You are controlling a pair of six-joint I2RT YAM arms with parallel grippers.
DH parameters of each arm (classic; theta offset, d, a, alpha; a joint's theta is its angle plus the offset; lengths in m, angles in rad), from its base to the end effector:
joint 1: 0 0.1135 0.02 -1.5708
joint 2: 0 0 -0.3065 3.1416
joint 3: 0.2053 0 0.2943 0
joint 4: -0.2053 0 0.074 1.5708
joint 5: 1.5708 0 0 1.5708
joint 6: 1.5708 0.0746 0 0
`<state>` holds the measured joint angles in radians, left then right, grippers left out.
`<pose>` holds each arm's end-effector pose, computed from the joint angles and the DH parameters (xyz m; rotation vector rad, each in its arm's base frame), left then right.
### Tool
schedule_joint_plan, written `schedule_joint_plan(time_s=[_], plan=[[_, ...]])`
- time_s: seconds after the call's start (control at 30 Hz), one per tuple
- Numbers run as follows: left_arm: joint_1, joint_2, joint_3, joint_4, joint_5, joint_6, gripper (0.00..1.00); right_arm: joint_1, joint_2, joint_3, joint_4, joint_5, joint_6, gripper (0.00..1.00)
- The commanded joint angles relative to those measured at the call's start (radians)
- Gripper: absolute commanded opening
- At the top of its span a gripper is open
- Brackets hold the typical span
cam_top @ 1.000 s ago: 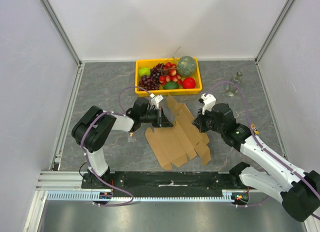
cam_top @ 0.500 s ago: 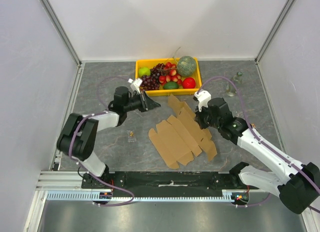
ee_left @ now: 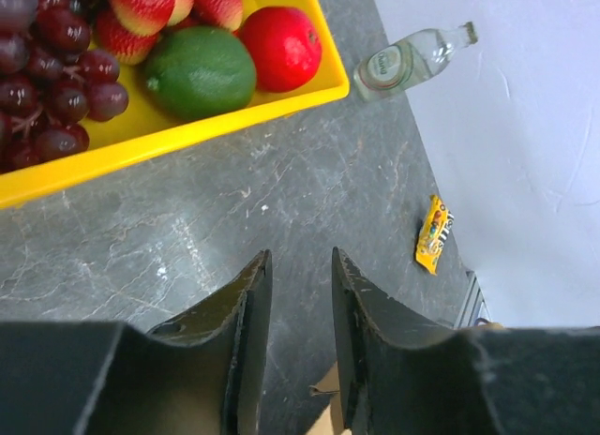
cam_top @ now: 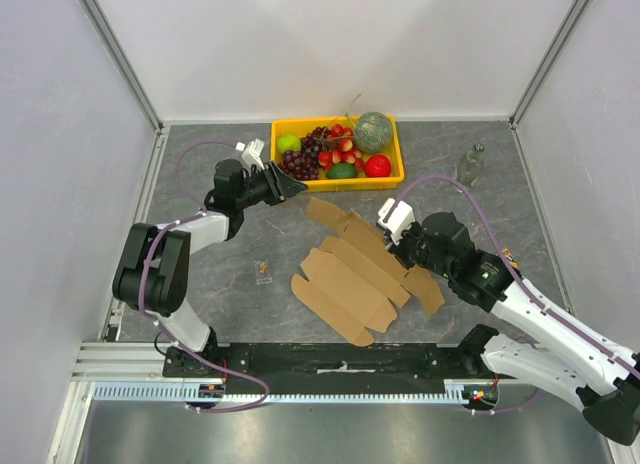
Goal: Fold the paper box
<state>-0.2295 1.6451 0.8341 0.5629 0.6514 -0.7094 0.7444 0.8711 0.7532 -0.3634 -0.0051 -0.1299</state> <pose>0.3928 -0.1382 0.2189 0.0333 1.9511 -1.2329 0.1818 0.1680 0.3049 -0.8811 1.8780 0.3852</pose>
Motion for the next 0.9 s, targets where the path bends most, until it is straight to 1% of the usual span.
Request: schedule_joint_plan(time_s=[0.0, 0.07, 0.13, 0.17, 0.33, 0.4, 0.53, 0.8, 0.87], plan=[[0.004, 0.056, 0.031, 0.021, 0.008, -0.018, 0.4, 0.009, -0.026, -0.02, 0.034, -0.073, -0.086, 0.0], [0.002, 0.074, 0.033, 0.037, 0.022, -0.021, 0.43, 0.009, -0.027, -0.018, 0.034, -0.091, -0.091, 0.0], [0.004, 0.093, 0.034, 0.07, 0.066, -0.022, 0.49, 0.009, -0.027, -0.018, 0.034, -0.093, -0.088, 0.0], [0.001, 0.1, 0.031, 0.098, 0.111, -0.028, 0.53, 0.009, -0.024, -0.02, 0.035, -0.085, -0.088, 0.0], [-0.042, 0.139, -0.016, 0.351, 0.261, -0.085, 0.62, 0.009, 0.011, -0.008, 0.043, -0.075, -0.089, 0.0], [-0.054, 0.159, -0.039, 0.464, 0.304, -0.126, 0.63, 0.009, 0.026, -0.002, 0.046, -0.067, -0.094, 0.0], [-0.056, 0.199, -0.114, 0.675, 0.346, -0.208, 0.63, 0.009, 0.045, 0.003, 0.061, -0.036, -0.099, 0.0], [-0.059, 0.309, -0.21, 0.986, 0.379, -0.301, 0.55, 0.009, 0.072, -0.026, 0.138, 0.04, -0.134, 0.0], [-0.06, 0.335, -0.216, 1.025, 0.381, -0.314, 0.54, 0.012, 0.069, -0.037, 0.152, 0.059, -0.151, 0.0]])
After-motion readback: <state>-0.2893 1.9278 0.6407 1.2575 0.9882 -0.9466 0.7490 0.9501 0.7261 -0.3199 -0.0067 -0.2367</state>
